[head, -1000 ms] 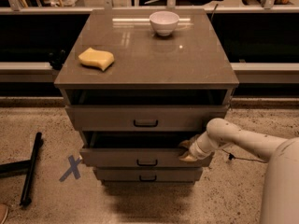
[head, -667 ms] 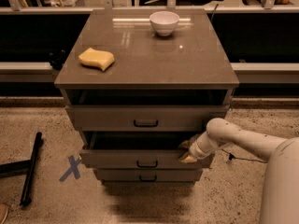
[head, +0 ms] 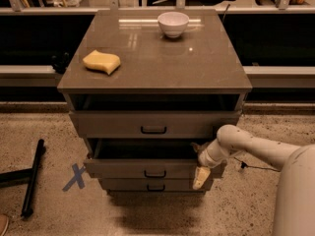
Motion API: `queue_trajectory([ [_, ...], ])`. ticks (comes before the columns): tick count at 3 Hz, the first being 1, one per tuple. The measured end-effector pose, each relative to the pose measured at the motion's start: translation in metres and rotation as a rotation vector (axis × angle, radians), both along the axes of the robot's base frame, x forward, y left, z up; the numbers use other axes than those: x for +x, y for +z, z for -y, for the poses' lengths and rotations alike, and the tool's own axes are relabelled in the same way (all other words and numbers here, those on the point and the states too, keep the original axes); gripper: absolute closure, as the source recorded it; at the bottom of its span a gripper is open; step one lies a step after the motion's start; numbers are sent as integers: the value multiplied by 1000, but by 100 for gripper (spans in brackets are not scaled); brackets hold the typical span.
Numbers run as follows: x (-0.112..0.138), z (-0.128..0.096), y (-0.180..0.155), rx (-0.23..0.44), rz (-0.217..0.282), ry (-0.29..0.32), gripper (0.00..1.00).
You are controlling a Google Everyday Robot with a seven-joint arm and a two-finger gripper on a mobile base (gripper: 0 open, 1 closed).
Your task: Open middle drawer
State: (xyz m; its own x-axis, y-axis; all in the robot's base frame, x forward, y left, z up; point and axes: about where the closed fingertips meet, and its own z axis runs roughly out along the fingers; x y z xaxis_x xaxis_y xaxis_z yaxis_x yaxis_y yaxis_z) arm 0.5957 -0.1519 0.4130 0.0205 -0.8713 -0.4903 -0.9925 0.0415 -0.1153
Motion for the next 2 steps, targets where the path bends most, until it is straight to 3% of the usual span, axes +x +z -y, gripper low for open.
queue_trajectory([
  [1,-27,-6,-8,-19,-80,55,3],
  [2,-56,-7,-13,-42,-159,79,25],
])
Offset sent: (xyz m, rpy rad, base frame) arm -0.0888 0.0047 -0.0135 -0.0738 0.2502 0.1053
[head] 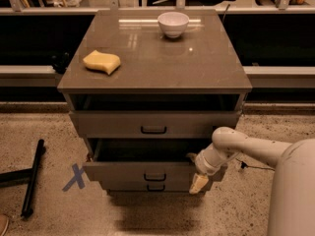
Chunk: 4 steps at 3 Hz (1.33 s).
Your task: Open middle drawer
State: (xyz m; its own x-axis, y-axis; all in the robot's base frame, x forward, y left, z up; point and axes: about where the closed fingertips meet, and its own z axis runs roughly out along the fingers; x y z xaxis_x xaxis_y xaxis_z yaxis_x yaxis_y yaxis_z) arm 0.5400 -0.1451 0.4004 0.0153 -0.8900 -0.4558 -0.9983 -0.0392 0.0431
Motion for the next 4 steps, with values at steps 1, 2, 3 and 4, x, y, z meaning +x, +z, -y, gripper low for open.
queue_trajectory([
  [1,-1,0,4,0,-2,0,49],
  [2,-1,0,5,0,-2,0,72],
  [3,-29,2,9,12,0,-6,96],
  [4,-29,1,9,12,0,-6,100],
])
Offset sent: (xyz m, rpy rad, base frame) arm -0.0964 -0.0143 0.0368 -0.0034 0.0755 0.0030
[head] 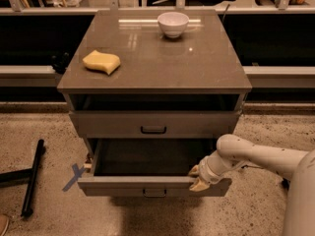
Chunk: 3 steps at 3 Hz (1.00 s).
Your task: Open middle drawer
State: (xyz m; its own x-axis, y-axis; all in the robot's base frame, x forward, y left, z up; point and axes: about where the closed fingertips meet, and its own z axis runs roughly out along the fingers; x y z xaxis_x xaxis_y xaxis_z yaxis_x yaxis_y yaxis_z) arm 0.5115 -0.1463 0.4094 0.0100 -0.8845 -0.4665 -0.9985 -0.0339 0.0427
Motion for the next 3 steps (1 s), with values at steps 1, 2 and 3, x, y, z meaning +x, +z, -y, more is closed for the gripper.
queue_trajectory([
  [1,-29,-2,-1,23,8,-21,100],
  [2,-29,-2,-1,23,8,-21,84],
  [3,-30,-3,-2,24,5,-19,62],
])
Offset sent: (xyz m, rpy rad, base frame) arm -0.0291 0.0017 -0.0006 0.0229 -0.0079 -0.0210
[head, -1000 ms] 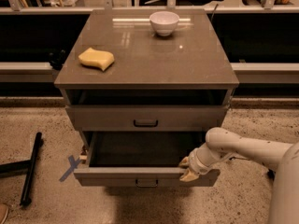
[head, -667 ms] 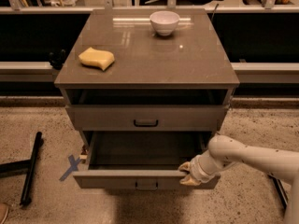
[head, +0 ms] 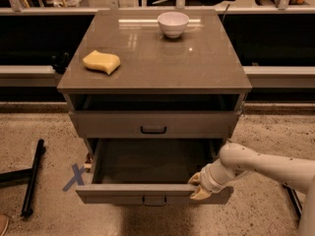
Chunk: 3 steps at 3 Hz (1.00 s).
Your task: Open middle drawer
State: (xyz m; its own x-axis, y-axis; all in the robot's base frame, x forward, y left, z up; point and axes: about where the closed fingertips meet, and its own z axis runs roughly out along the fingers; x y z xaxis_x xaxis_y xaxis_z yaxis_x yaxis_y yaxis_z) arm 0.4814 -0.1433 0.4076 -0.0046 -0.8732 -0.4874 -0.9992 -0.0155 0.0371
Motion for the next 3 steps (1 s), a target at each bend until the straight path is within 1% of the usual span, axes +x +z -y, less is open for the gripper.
queue_trajectory([
  [1,-1,1,0,4,-5,0,31],
  [2,-5,3,-3,12,-15,0,7],
  [3,-25,7,-3,20,-34,-8,0],
])
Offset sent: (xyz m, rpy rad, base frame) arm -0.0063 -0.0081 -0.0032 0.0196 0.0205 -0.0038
